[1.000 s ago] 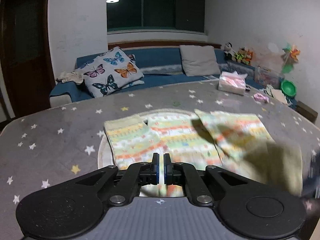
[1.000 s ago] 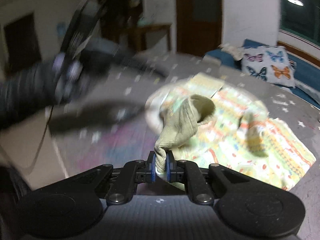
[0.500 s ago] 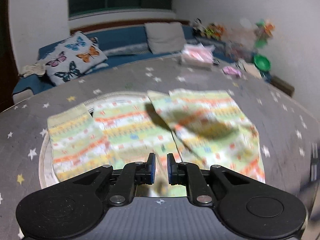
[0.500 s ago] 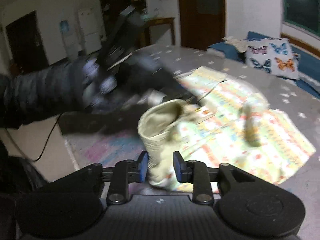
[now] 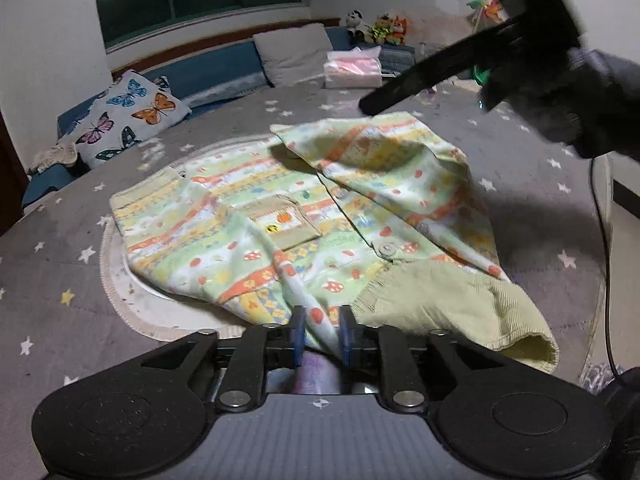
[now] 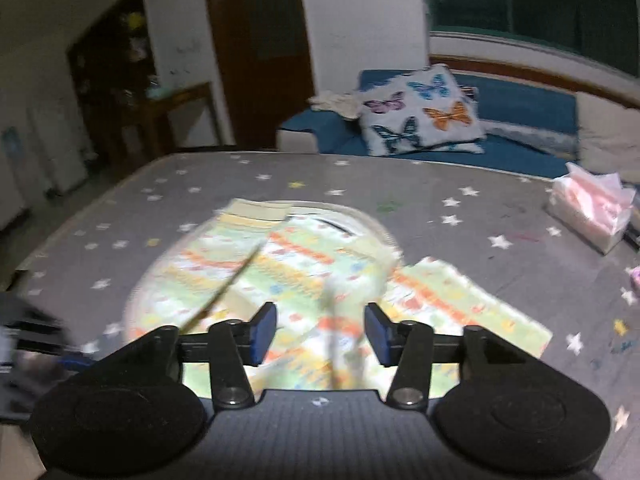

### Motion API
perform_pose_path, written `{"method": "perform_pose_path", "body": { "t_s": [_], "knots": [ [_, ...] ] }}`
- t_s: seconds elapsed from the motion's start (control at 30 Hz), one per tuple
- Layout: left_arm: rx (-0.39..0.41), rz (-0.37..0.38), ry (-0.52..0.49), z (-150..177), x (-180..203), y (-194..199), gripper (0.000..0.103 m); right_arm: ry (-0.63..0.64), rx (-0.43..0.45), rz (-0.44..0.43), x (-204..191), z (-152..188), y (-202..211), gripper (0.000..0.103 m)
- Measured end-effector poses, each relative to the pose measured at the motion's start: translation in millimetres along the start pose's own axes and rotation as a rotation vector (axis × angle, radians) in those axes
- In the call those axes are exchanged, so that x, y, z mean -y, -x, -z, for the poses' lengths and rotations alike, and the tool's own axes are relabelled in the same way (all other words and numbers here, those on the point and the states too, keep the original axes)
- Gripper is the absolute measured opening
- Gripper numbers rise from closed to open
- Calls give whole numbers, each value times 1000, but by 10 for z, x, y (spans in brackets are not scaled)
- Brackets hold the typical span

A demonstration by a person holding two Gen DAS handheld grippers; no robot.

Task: Fold clothes

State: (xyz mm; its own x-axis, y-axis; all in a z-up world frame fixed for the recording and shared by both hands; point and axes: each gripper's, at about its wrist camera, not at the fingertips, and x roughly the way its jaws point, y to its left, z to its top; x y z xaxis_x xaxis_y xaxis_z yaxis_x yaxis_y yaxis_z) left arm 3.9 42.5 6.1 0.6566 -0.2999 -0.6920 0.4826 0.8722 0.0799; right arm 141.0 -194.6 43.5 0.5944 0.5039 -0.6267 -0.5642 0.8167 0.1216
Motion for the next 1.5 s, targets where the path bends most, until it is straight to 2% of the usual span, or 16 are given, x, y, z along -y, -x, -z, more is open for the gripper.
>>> {"method": "perform_pose_path", "body": {
  "t_s": [0.13, 0.17, 0.23, 0.27, 0.3, 0.43, 0.63, 0.83, 1.0, 1.1, 1.17, 1.23, 1.27, 1.3, 1.43, 1.5],
  "knots": [
    [72, 0, 30, -145, -64, 155, 38, -2, -48, 65, 42, -22, -363, 51],
    [84, 4, 40, -189, -74, 172, 40, -5, -57, 73, 55, -15, -422, 48],
    [92, 3, 50, -259, -68, 152, 43, -22, -79, 84, 83, 35, -575, 29],
    [90, -1, 54, -291, -57, 121, 43, -39, -85, 83, 101, 53, -596, 14],
    [83, -2, 60, -320, -39, 76, 43, -55, -90, 82, 119, 70, -614, 11],
    [43, 12, 82, -459, 56, -137, 43, -77, -17, 85, 168, 108, -307, 8],
    [21, 67, 103, -641, 271, -417, 43, -186, 161, 90, 354, 313, 634, 7],
    [11, 154, 6, -648, 720, -530, 43, -336, 268, 158, 568, 1003, 1445, 11],
    [2, 231, -107, -539, 1147, -526, 43, -461, 249, 286, 693, 1565, 1794, 12],
    [1, 266, -164, -481, 1363, -516, 43, -473, 248, 375, 701, 1736, 1947, 14],
    [-4, 298, -190, -455, 1483, -507, 43, -465, 258, 400, 679, 1740, 2019, 16],
    [-4, 321, -222, -417, 1600, -483, 43, -432, 276, 405, 611, 1692, 2064, 25],
    [-2, 328, -234, -399, 1644, -471, 43, -415, 285, 407, 577, 1666, 2084, 37],
    [0, 332, -241, -384, 1669, -462, 44, -397, 286, 404, 553, 1624, 2060, 42],
    [12, 331, -243, -363, 1688, -429, 48, -362, 248, 390, 447, 1536, 1846, 45],
    [24, 319, -236, -385, 1655, -406, 50, -348, 225, 379, 405, 1524, 1728, 52]
  ]
}}
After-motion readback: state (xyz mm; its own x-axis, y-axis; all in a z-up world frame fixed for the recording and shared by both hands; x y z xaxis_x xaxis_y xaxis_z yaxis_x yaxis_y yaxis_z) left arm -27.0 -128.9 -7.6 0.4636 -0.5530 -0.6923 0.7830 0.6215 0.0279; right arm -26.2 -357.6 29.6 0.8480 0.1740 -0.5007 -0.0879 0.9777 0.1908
